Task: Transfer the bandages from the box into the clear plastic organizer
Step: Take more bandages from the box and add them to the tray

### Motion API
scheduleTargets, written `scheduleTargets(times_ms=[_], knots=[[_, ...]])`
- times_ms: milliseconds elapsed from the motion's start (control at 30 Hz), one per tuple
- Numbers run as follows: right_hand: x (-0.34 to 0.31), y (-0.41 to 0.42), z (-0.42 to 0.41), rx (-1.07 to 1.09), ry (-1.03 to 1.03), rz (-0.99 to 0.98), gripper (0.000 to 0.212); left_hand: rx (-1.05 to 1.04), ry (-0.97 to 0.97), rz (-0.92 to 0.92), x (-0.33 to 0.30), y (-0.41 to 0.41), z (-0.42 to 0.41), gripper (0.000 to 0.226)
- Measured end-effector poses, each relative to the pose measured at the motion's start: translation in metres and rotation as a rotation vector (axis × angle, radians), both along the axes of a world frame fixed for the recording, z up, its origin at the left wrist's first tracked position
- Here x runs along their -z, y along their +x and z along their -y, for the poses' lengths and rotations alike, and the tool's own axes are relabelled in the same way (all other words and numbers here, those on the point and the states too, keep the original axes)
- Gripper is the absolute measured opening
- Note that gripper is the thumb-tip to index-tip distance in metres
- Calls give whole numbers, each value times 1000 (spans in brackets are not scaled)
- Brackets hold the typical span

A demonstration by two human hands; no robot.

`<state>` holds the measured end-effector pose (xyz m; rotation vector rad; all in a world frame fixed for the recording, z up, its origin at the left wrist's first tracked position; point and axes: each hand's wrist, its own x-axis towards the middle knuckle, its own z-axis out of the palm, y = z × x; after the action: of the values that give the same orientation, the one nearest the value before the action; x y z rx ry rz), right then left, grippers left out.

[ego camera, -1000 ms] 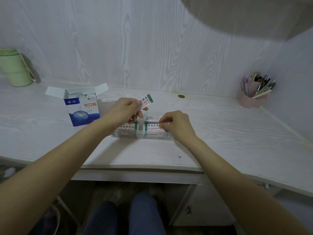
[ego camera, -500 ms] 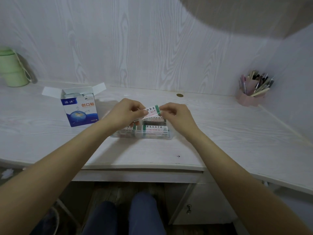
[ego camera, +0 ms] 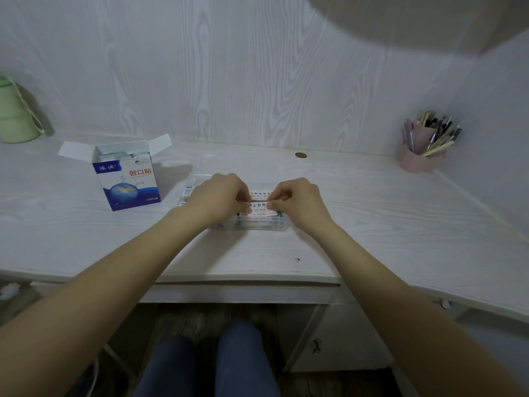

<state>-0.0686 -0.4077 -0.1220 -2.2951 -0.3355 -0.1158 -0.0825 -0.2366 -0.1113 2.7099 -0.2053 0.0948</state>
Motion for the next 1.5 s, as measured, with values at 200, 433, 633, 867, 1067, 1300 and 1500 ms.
scheduleTargets(times_ms=[200, 433, 633, 867, 1067, 1300, 1500], knots=[[3, -2, -7, 2, -248, 29, 1, 10, 169, 51, 0, -1, -2, 19], [-4, -5, -12, 7, -376, 42, 9, 19, 190, 51, 0, 0, -5, 21], [-8, -4, -14, -15, -393, 11, 15, 12, 80, 129, -7, -8, -19, 23], [-26, -5, -46, -73, -255, 156, 17, -93, -30, 313, -22, -24, -61, 23], [-40, 2, -121, -284, -183, 253, 25, -304, -18, 412, -34, -28, -136, 33], [-54, 23, -184, -394, -294, 270, 31, -273, 176, 105, -33, -13, -199, 86], [-54, 40, -213, -331, -294, 172, 29, -219, 101, 63, -31, -6, -212, 81]])
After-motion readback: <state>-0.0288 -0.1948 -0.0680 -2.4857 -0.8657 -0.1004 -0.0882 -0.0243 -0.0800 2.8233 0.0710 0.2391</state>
